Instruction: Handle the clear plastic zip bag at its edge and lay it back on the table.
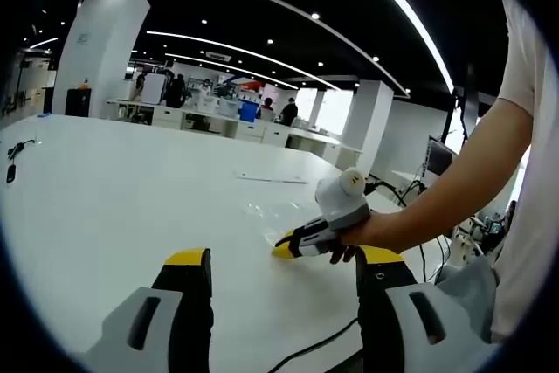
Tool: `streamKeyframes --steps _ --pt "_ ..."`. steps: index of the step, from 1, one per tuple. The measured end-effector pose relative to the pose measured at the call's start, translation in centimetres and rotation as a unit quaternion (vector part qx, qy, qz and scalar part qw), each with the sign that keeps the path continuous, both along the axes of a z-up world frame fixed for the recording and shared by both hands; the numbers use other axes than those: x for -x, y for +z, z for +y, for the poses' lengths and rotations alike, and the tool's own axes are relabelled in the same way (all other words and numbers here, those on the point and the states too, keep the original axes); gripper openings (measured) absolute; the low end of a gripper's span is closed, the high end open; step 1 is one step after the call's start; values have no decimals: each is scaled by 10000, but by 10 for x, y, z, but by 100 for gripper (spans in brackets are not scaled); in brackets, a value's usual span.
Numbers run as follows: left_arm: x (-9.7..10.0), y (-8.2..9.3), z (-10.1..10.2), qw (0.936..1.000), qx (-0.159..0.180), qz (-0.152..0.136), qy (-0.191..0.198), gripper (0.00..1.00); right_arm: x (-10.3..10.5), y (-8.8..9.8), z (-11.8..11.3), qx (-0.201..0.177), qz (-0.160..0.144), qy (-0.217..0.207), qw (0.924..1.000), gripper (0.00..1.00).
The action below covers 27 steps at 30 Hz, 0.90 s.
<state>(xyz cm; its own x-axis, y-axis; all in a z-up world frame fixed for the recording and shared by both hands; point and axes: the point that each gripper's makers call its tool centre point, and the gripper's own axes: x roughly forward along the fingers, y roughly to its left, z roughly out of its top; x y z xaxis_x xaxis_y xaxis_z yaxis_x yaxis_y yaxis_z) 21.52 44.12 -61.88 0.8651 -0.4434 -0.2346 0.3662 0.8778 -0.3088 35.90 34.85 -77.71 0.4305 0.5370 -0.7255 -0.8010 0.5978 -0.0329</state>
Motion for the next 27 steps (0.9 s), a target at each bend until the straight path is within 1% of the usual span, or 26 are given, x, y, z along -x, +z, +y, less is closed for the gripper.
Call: streamKeyframes --steps 4,9,11,12,15,21,24,27 --pt "0 0 0 10000 1 2 0 66 -2 -1 -1 6 -36 22 10000 4" --pt "0 -1 1 10000 5 2 -7 66 -1 -2 -4 -18 24 -68 10000 0" --pt "0 -1 1 10000 5 6 -10 66 -4 -2 -7 -16 12 -135 9999 0" --pt "0 -2 1 10000 5 7 -13 66 -2 -2 -7 -89 91 -173 9998 0" --pt "0 -2 1 10000 1 11 -22 66 -2 -4 -8 -13 32 -93 10000 0" --pt "0 -3 1 10000 -4 21 -35 66 0 -4 -10 36 58 -98 9999 0" --pt "0 -3 0 10000 -4 23 -42 66 1 0 -14 -1 57 -182 9998 0" --pt "0 -2 -1 10000 -7 28 -61 66 3 6 -17 -15 24 -171 9998 0"
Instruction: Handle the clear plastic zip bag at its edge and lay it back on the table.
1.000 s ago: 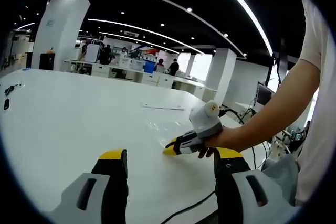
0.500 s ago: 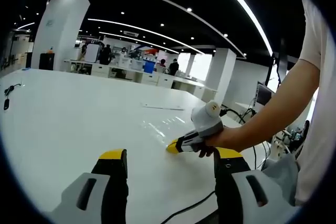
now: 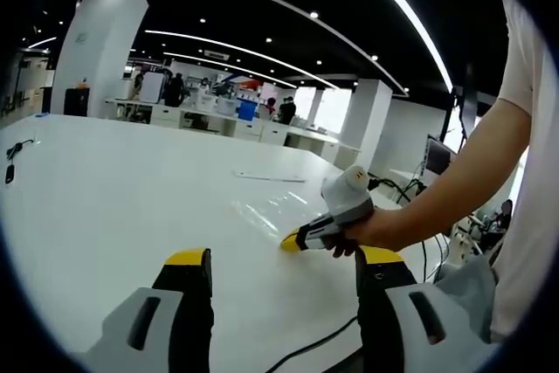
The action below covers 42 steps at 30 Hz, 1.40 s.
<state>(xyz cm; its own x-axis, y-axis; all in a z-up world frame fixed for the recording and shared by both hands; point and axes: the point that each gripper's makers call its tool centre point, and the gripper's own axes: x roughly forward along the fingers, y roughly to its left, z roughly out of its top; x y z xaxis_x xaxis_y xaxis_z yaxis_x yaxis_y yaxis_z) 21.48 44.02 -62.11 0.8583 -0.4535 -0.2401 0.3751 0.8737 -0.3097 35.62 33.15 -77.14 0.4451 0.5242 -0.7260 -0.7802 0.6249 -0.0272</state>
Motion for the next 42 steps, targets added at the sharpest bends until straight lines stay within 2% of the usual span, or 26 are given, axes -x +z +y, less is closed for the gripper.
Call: streamKeyframes --steps 9,18,32,42 --pt "1 1 -2 10000 -12 -1 -27 66 1 4 -14 -1 -32 -6 10000 0" --pt "1 0 -3 10000 -33 -9 -62 65 10 12 -28 -37 -14 12 10000 0" --pt "2 -1 -5 9999 -77 -26 -147 62 22 19 -47 -45 -29 124 9999 0" --pt "4 -2 -9 9996 -131 -8 -269 58 30 31 -57 4 -155 317 9994 0"
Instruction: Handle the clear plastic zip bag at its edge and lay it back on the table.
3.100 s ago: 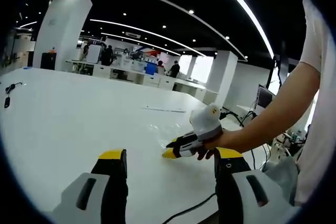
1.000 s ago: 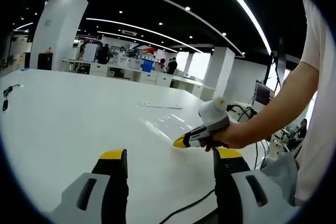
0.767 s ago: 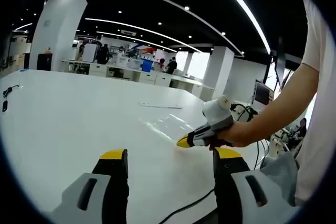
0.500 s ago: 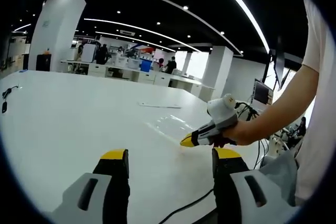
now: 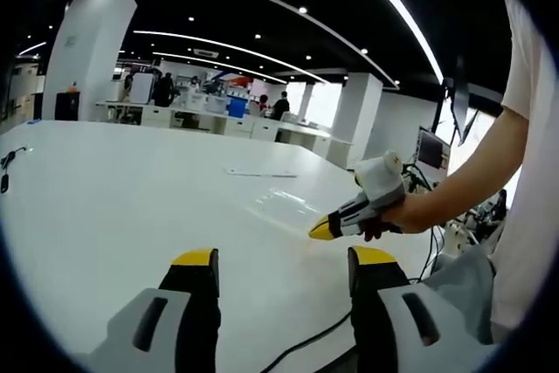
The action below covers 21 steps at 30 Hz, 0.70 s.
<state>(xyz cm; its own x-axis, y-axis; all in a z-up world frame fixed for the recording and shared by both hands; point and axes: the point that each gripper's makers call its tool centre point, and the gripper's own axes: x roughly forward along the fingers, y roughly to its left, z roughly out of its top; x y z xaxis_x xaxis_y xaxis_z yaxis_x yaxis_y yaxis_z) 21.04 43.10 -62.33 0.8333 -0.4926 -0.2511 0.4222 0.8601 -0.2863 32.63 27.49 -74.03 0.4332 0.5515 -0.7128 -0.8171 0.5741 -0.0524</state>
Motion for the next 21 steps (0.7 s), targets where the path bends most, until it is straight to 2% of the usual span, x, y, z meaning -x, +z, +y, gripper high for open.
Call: streamKeyframes --steps 21 --pt "3 -1 -8 9998 -133 16 -175 54 9 13 -19 160 -212 348 9990 0"
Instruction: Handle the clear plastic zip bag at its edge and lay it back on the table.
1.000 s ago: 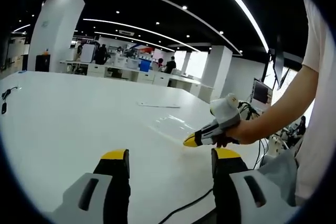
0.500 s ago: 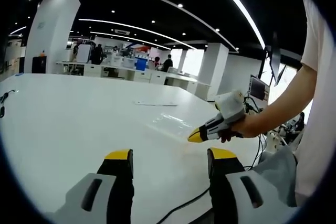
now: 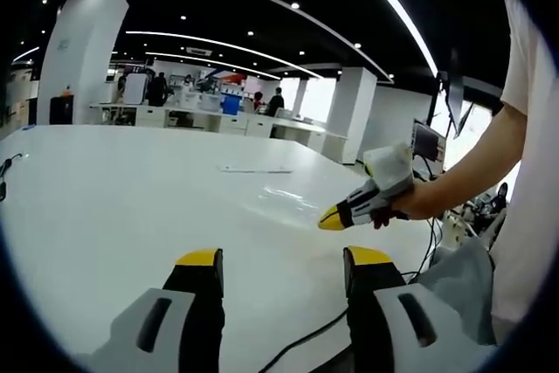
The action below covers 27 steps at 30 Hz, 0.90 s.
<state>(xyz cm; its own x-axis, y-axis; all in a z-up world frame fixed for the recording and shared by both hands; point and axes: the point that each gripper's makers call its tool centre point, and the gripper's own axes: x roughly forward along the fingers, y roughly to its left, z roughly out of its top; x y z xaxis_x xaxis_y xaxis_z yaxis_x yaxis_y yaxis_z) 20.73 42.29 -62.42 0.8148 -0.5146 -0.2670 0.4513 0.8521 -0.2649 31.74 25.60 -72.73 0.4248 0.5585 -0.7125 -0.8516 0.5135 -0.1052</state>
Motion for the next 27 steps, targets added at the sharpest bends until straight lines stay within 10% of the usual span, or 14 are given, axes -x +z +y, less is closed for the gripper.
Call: streamKeyframes --steps 27 --pt "4 -4 -9 9995 -181 71 -240 49 8 22 -23 60 -200 248 9995 0"
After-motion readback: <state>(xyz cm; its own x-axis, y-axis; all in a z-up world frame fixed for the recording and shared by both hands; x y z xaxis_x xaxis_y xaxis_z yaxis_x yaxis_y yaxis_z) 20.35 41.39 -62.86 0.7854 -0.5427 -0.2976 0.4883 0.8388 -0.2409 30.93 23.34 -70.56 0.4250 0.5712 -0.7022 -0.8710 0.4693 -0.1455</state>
